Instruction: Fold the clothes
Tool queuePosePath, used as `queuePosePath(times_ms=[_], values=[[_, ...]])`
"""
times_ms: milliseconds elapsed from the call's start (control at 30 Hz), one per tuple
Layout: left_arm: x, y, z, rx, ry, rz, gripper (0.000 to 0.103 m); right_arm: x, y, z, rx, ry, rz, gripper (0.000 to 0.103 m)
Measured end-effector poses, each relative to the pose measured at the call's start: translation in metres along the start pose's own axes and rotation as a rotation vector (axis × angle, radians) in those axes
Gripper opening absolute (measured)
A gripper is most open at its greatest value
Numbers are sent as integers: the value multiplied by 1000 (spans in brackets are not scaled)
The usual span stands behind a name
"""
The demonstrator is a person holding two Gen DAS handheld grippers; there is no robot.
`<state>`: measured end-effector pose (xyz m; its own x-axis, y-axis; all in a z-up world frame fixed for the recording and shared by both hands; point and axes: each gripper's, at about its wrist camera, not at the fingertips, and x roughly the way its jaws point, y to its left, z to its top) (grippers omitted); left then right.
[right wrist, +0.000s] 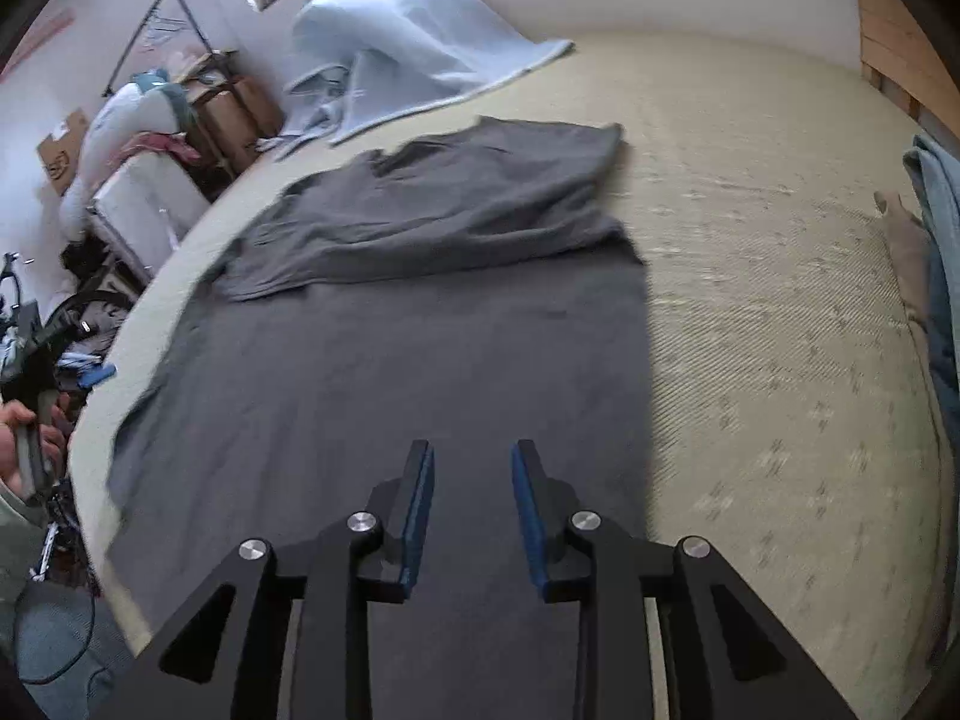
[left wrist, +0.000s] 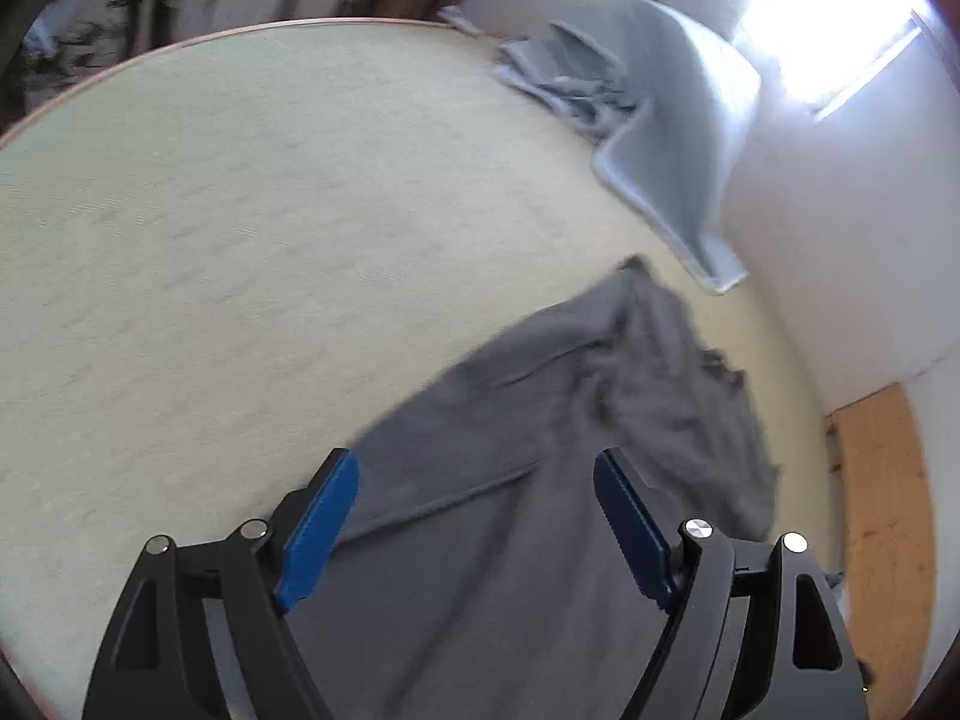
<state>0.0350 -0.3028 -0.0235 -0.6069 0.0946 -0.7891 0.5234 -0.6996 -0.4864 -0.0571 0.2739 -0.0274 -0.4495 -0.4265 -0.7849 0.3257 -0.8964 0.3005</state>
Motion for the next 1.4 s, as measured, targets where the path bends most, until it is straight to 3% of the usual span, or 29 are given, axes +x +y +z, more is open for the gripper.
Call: queuePosePath(times_ms=[167, 300, 533, 767, 967, 1033, 1100, 1200, 1400], values=[[-23, 56, -31, -77, 34, 98, 84, -26, 45, -26, -7, -37, 69, 33], [-26, 74, -33, -39, 33, 193, 84, -33, 67, -39, -8, -49, 115, 34], [-21, 112, -46, -122, 130, 236, 84, -28, 90, -48, -43, -44, 154, 36], [-18, 110, -56, -110, 165, 211, 83, -24, 86, -41, -19, -54, 146, 37], [-11, 94, -62, -31, 179, 281, 66, -23, 93, -41, -36, -52, 147, 37], [-11, 93, -65, -21, 181, 299, 44, -24, 90, -41, -29, -54, 144, 37], [-11, 91, -67, -17, 185, 311, 35, -25, 87, -40, -17, -58, 138, 37], [-11, 85, -71, 4, 191, 304, 28, -27, 83, -40, 1, -62, 131, 37], [-5, 77, -77, 48, 217, 306, 28, -29, 82, -39, 0, -62, 130, 37]])
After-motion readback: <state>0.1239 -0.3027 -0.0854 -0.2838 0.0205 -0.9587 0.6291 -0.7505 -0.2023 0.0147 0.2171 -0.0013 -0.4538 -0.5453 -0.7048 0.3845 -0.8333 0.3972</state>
